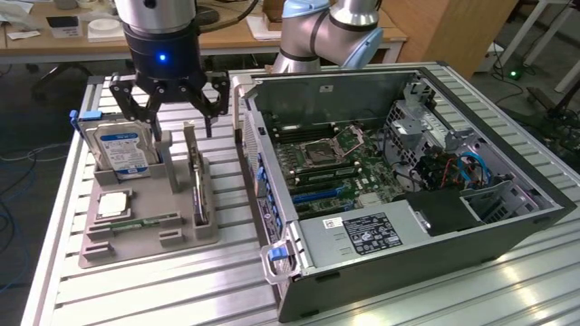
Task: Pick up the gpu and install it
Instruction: 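Pick up the gpu and move the gpu toward the slot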
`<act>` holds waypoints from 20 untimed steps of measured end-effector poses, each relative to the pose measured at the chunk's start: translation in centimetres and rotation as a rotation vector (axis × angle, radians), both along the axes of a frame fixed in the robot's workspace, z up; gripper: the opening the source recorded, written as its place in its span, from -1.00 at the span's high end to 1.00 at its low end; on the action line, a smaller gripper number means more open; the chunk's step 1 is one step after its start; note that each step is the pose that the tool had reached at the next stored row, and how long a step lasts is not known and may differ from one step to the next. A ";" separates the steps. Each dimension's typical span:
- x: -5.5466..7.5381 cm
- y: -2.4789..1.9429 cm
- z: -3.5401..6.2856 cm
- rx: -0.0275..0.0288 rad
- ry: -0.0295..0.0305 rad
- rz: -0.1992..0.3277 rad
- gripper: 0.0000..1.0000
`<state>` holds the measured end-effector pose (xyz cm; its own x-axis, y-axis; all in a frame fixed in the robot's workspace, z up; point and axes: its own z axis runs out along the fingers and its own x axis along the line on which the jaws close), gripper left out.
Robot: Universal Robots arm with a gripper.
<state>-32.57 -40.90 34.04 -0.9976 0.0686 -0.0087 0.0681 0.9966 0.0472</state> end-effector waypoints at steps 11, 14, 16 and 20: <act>0.0 -0.18 -0.72 -0.0001 0.0079 0.047 -0.53; 0.0 -0.23 -0.89 0.0001 0.0082 0.047 -0.53; 0.0 -0.25 -1.14 0.0000 0.0093 0.047 -0.53; 0.0 -0.26 -1.68 0.0000 0.0120 0.047 -0.53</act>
<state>-32.57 -41.16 32.36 -0.9998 0.0216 0.0032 0.0217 0.9987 0.0466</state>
